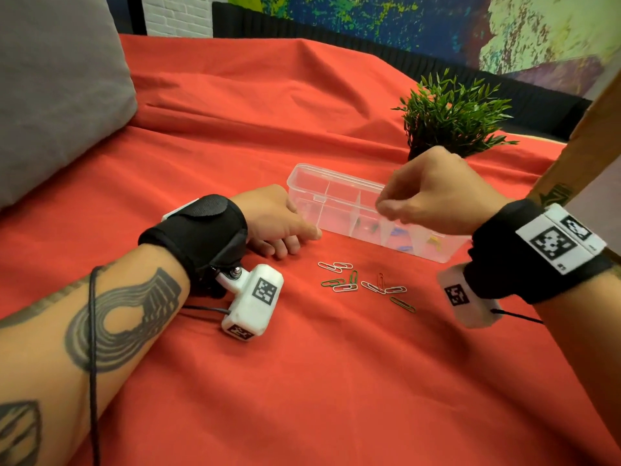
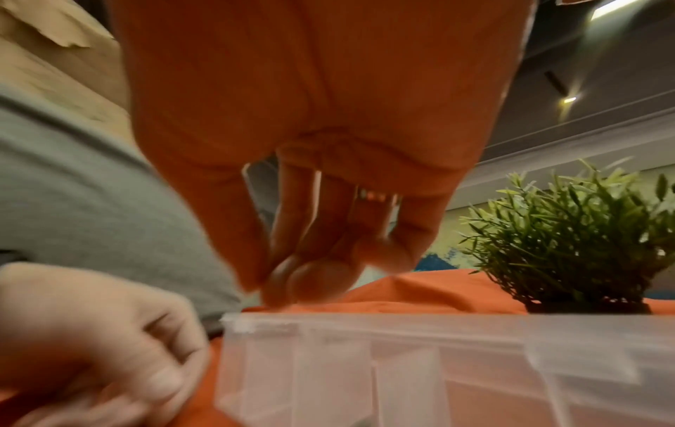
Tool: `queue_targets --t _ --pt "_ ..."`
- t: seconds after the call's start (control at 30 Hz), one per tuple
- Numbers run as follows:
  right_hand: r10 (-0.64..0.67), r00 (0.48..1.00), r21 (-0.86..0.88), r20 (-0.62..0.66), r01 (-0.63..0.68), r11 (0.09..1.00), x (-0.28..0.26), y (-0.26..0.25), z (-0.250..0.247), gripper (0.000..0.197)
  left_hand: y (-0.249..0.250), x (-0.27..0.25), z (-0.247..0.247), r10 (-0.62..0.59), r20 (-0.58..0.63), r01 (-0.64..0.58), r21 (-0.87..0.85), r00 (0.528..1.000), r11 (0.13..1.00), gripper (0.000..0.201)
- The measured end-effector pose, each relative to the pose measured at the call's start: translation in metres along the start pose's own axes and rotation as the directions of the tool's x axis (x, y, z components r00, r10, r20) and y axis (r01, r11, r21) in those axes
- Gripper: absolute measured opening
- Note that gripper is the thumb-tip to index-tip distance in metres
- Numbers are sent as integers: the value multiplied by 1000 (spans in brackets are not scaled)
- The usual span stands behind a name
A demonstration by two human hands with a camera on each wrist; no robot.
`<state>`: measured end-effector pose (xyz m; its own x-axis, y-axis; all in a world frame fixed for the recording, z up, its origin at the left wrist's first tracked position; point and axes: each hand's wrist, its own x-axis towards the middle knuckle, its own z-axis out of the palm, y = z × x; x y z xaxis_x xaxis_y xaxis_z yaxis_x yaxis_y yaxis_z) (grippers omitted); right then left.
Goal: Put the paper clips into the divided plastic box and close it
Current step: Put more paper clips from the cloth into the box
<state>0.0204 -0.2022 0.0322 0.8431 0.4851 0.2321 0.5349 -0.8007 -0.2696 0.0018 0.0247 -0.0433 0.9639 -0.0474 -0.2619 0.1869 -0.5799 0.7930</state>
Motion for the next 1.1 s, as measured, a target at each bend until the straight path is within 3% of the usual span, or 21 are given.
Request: queue_targets --t 0.1,0.2,0.67,1.1 --pt "-31 964 -110 262 61 992 -20 -6 3 4 0 0 0 -5 0 5 1 1000 1000 26" --pt "4 915 -237 404 101 966 -37 -6 8 9 1 -1 0 -2 -1 2 5 1000 1000 25" --pt "73 893 -305 444 74 949 -58 -14 21 22 1 -2 -1 -5 -4 5 -1 1000 1000 27" --pt "101 877 -286 470 43 957 -57 -14 19 19 1 -2 0 -9 2 9 -9 1000 1000 27"
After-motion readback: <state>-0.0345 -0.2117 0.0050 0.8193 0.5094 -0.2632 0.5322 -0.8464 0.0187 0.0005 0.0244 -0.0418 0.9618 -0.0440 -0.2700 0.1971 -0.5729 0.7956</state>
